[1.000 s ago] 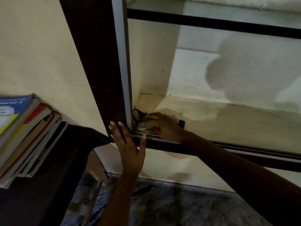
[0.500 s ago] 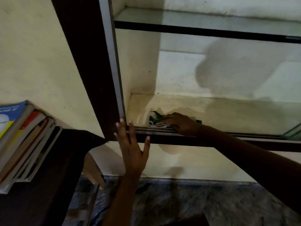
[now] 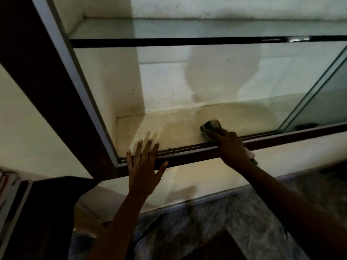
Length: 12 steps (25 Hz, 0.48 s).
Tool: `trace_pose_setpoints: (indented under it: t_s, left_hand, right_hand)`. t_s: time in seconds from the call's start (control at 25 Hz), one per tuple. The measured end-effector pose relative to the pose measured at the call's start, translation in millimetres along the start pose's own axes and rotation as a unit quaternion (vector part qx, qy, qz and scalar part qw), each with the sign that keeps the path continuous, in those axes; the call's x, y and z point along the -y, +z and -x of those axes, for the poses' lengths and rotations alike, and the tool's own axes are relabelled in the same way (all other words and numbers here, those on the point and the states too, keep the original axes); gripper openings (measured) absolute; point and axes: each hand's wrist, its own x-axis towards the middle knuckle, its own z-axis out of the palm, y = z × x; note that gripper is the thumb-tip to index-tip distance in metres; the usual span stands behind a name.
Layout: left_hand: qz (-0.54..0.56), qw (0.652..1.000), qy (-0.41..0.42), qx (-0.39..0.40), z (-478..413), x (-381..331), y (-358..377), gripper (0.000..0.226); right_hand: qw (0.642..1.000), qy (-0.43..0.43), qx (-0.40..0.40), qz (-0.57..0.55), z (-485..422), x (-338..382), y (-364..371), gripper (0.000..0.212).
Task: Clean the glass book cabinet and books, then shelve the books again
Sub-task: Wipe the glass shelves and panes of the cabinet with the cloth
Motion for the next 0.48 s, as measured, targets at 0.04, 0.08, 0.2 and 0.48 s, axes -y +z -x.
trace_pose_setpoints:
  t_s: [0.04, 0.08, 0.2, 0.48]
  left_hand:
    - [-0.005, 1.0, 0.009, -0.015, 0, 1, 1, 0.067]
    - [-0.009, 0.999, 0.015, -0.029, 1, 1, 3, 0.067]
    - [-0.006, 0.999, 0.017, -0.05, 1, 0, 3, 0.067]
    - [0.056, 0.998, 0.022, -0.008, 4, 4, -1, 0.064]
  right_hand:
    - [0.998, 0.045, -0.041, 0.0, 7, 6, 10, 0.055]
    - [0.995, 0.076, -0.062, -0.006, 11, 14, 20, 0.056]
    - [0.99, 0.107, -0.085, -0.042, 15, 52, 34, 0.054]
    - [0.985, 0.054, -0.073, -0.146, 30, 133, 29, 0.048]
